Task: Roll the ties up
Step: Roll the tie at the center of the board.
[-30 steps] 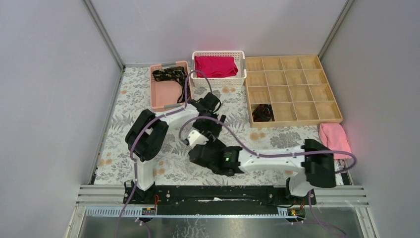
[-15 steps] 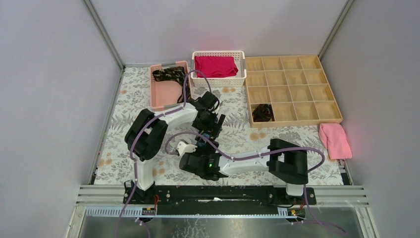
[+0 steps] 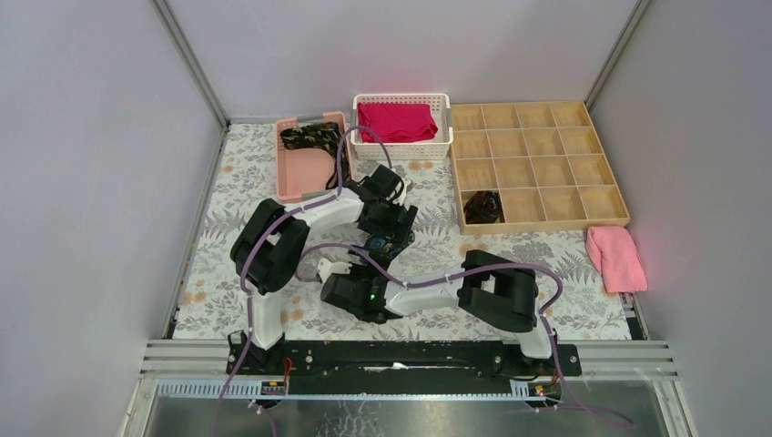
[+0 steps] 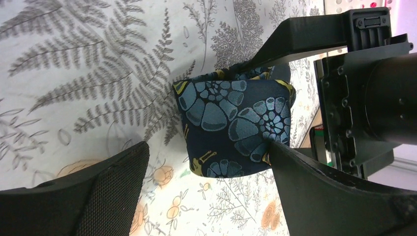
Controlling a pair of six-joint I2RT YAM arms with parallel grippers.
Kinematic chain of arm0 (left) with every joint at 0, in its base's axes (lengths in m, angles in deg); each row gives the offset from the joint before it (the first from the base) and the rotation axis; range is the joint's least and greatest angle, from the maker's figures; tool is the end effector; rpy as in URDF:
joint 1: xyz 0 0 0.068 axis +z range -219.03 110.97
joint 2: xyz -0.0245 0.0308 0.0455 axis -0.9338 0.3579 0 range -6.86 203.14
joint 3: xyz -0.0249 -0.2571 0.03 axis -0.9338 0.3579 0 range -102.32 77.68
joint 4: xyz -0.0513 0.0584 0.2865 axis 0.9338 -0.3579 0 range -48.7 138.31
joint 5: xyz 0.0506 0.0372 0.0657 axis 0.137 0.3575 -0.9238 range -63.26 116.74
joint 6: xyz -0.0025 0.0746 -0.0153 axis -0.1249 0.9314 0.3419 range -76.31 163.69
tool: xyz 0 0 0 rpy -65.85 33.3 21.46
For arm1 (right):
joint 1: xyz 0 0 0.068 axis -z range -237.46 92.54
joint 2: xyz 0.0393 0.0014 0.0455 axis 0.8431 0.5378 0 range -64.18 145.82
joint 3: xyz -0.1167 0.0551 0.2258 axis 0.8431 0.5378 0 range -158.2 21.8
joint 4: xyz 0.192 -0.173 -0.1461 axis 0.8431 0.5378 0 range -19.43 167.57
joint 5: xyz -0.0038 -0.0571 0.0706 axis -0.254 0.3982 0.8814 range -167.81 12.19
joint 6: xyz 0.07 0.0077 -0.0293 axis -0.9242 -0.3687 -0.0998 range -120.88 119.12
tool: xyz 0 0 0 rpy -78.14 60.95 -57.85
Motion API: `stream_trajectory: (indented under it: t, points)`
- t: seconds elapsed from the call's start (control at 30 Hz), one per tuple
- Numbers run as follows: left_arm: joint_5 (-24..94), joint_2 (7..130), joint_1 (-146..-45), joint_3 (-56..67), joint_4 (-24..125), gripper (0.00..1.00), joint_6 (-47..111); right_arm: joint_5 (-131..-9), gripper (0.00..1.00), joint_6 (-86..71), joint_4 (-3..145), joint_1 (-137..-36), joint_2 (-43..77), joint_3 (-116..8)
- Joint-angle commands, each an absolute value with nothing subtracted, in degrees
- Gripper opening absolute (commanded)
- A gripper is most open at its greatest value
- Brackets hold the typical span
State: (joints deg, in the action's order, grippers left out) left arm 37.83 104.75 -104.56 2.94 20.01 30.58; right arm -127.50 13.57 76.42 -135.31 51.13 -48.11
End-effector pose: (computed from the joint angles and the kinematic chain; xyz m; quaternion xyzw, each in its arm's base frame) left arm 0.3444 -0.2612 0.1005 0.2094 0.9495 -0.1742 0.1561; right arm 0.1409 0.4204 0.0908 -0.5208 0.6936 -0.1792 0.4644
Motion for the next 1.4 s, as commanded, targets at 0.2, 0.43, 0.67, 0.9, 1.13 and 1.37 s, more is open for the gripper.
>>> stream_trajectory:
  t: [0.2, 0.43, 0.67, 0.9, 1.13, 1.37]
  points:
    - [40.8, 111.7, -104.1, 6.5, 22.0, 0.99, 31.5, -123.3, 1.00, 11.6, 77.9, -128.8, 53.0, -50.5]
    - [41.1, 112.3, -103.8, 6.6, 22.1, 0.99, 31.8, -121.9, 0.94, 10.9, 78.6, -127.3, 54.7, -51.6]
    - [41.7, 111.6, -103.7, 6.4, 21.8, 0.99, 31.9, -115.7, 0.72, 7.4, 83.3, -123.6, 57.3, -54.5]
    - [42.4, 111.3, -103.7, 6.4, 21.6, 0.99, 32.2, -109.7, 0.61, 5.1, 84.9, -120.6, 58.8, -55.0]
    - [41.1, 111.0, -103.0, 5.8, 21.6, 0.99, 31.9, -99.5, 0.48, 2.1, 85.1, -118.2, 58.4, -54.4]
    - [40.2, 107.1, -97.5, 0.5, 22.3, 0.99, 29.0, -89.4, 0.41, -0.4, 83.5, -117.8, 55.8, -52.3]
